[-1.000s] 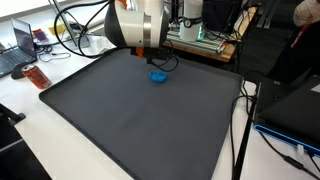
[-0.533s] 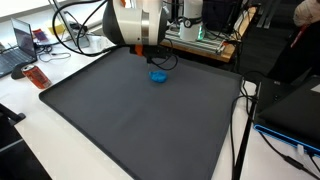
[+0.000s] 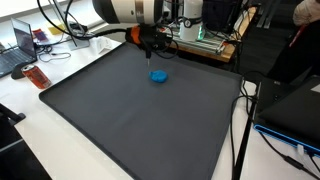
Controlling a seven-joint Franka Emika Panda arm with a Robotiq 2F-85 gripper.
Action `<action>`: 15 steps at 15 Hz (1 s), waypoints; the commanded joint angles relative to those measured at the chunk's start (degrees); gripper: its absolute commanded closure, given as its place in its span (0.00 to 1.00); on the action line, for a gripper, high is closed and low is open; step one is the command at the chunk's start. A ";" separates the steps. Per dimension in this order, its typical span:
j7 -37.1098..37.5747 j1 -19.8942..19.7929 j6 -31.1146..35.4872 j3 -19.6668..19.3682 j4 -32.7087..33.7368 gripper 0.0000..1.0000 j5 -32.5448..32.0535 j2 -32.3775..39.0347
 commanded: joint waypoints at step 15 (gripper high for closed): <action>-6.11 -42.87 0.41 37.82 -4.79 0.97 0.00 9.21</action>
